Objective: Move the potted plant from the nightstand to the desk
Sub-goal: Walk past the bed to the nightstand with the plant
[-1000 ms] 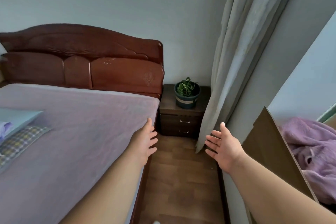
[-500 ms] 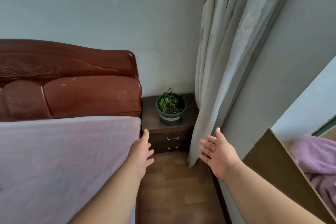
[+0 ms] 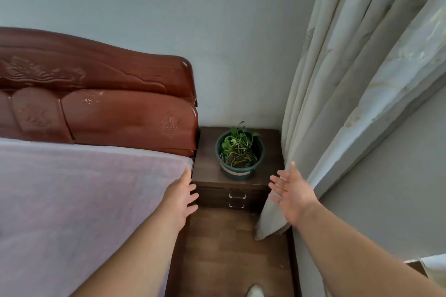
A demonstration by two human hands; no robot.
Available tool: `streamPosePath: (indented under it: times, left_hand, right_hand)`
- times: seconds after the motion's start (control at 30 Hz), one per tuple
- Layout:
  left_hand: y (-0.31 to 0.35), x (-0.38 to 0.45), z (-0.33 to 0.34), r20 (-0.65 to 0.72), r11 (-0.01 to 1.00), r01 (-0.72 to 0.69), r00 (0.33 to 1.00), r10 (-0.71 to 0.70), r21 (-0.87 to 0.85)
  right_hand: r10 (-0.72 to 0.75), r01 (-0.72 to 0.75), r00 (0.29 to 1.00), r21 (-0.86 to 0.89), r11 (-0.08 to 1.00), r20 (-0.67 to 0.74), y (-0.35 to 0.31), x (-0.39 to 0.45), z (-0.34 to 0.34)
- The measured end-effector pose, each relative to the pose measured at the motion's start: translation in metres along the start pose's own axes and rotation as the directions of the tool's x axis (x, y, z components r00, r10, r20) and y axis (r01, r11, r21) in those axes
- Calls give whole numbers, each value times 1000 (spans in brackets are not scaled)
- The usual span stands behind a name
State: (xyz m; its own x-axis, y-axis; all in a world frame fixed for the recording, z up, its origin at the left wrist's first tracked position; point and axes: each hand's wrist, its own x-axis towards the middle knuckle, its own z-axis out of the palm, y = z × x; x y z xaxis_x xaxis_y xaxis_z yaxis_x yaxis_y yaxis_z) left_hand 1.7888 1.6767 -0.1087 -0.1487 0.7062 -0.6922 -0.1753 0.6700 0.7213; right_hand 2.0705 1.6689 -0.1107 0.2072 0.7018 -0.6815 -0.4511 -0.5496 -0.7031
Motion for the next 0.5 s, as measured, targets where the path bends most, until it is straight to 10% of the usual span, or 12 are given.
streamPosePath:
  times: [0.5]
  left_hand:
    - [60,109,63,-62,999,43,997,-43,8]
  right_hand:
    - [54,-58,998,-173,983,-30,-58,137,30]
